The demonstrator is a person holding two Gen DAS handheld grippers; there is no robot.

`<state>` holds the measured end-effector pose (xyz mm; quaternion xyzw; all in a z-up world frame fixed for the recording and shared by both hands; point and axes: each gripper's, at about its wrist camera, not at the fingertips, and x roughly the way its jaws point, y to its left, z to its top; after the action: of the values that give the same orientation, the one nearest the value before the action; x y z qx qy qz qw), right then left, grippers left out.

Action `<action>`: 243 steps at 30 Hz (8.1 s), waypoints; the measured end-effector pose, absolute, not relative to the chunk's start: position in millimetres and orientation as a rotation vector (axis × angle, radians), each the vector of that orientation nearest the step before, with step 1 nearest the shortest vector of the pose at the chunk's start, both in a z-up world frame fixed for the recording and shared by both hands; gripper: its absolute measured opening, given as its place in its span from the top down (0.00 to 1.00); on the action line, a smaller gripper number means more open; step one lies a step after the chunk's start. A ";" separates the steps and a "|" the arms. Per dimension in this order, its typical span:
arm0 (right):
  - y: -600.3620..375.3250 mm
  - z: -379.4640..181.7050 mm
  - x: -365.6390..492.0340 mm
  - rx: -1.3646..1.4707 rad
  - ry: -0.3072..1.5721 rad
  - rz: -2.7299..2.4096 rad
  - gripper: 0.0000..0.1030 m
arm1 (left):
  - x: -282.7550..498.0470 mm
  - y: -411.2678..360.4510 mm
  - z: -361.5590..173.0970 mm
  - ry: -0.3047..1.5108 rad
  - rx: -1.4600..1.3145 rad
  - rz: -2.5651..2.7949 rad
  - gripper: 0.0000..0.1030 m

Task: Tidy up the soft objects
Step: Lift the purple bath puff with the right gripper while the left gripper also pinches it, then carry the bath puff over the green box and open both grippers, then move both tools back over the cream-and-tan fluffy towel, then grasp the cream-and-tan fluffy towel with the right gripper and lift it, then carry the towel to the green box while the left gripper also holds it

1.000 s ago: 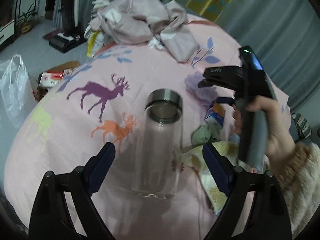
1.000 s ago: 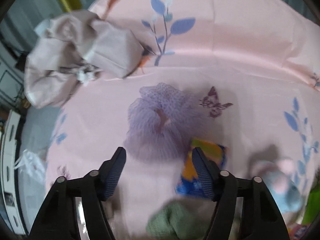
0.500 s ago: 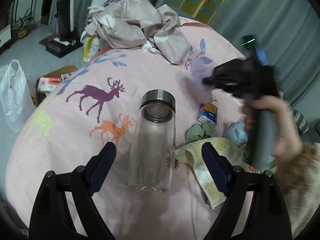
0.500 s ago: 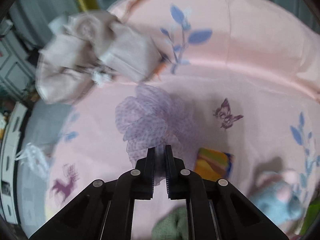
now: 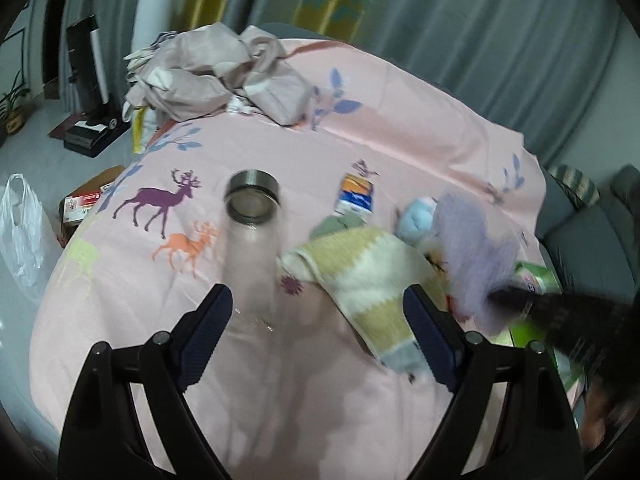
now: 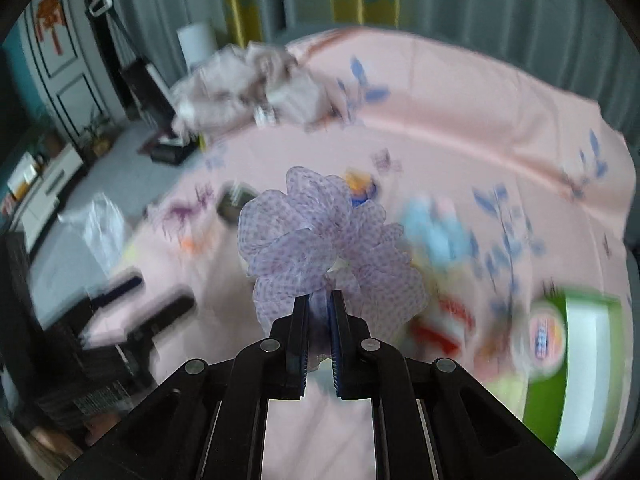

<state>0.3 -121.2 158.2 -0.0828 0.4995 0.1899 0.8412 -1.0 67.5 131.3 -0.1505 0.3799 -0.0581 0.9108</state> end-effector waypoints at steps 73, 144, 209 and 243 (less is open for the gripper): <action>-493.1 120.4 -92.3 0.749 0.672 -0.297 0.72 | 12.0 -353.6 114.4 0.924 0.003 -1.022 0.89; -125.2 56.8 78.1 0.363 1.197 0.120 0.04 | -31.5 75.2 86.7 0.915 -0.344 -0.143 0.06; -255.3 36.1 -67.7 0.490 1.259 0.323 0.68 | -35.3 -55.4 31.2 1.128 -0.182 -0.462 0.36; -299.4 86.6 -41.8 0.562 1.021 0.378 0.51 | -10.9 -149.7 103.5 0.890 -0.018 -0.602 0.84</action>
<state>-41.8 -299.4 86.6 0.2637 0.4793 0.1772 0.8181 -10.9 -149.7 103.5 -0.0084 0.4240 -0.2866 0.8591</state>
